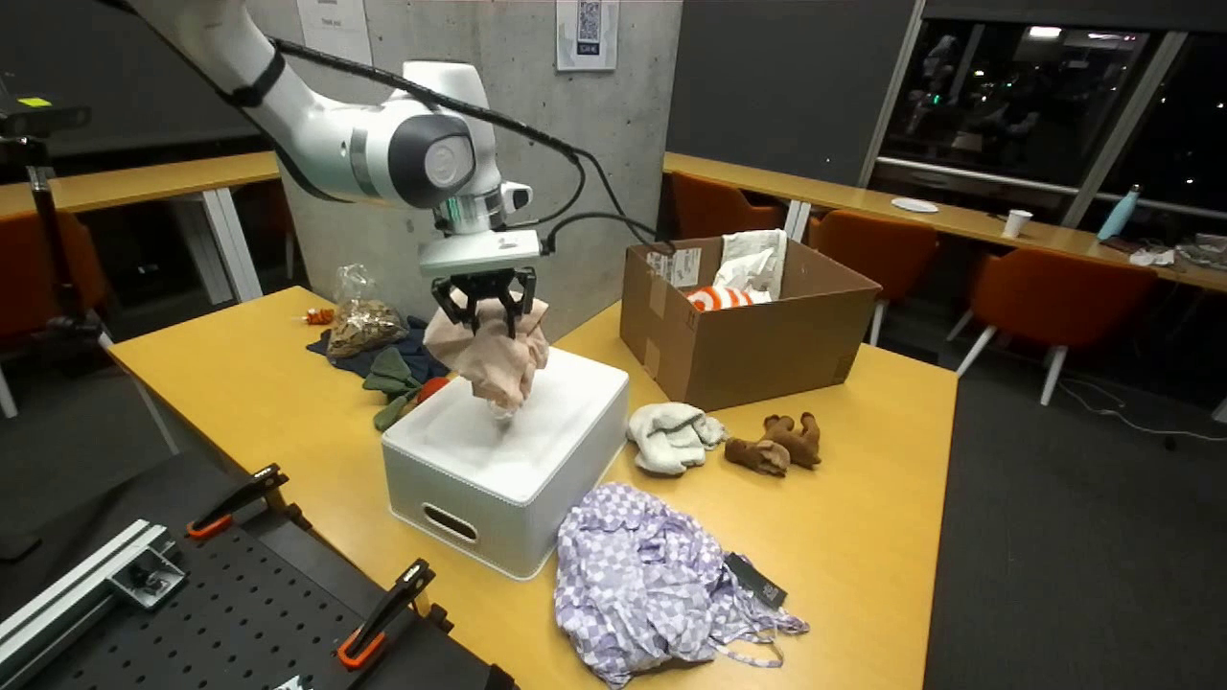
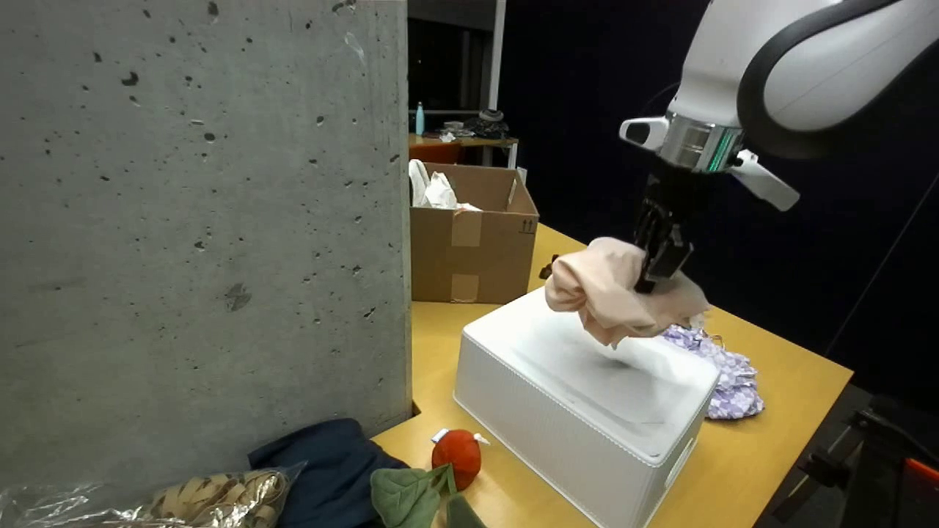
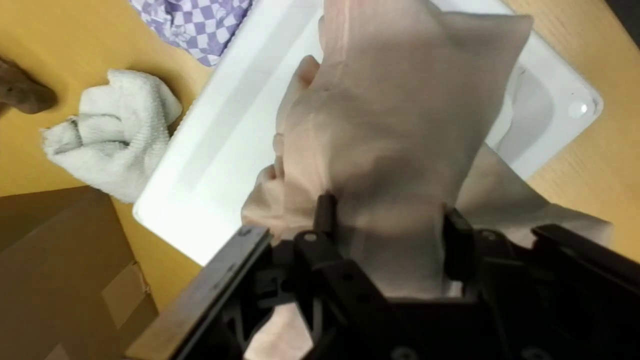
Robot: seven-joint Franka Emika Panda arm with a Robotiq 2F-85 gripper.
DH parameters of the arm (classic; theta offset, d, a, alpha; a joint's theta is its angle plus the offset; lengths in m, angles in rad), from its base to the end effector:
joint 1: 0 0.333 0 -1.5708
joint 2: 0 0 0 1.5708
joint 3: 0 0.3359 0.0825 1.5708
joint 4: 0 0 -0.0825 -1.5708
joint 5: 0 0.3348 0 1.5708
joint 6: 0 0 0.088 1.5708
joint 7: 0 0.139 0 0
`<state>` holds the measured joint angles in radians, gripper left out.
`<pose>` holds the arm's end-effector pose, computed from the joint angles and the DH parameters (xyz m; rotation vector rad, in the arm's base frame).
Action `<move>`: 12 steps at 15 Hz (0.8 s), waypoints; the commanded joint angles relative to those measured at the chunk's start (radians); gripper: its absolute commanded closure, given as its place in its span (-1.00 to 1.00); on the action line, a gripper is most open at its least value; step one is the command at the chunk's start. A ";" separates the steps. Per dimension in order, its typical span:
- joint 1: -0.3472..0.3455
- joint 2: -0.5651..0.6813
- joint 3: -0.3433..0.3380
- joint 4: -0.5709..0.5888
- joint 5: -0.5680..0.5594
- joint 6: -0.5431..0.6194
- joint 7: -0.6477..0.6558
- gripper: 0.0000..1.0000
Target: Pick up the peach shirt and cover the yellow container on the upside down white basket, pick up the peach shirt with the yellow container twice, pick up the peach shirt and put it on the table
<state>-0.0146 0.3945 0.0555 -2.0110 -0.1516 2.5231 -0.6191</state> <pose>0.5946 0.0213 0.2913 2.8098 1.1432 0.1411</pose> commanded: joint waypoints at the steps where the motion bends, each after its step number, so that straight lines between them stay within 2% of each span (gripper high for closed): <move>1: -0.016 0.118 0.014 0.099 -0.008 -0.012 -0.003 0.52; 7: -0.019 0.227 0.017 0.196 -0.014 -0.037 0.009 0.52; 8: -0.022 0.235 0.020 0.206 -0.010 -0.044 0.009 -0.48; 9: -0.025 0.234 0.022 0.206 -0.007 -0.046 0.006 -0.52; 12: -0.021 0.215 0.016 0.203 -0.008 -0.068 0.027 -0.93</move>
<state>-0.0226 0.6234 0.0571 -1.8279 -0.1540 2.5048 -0.6145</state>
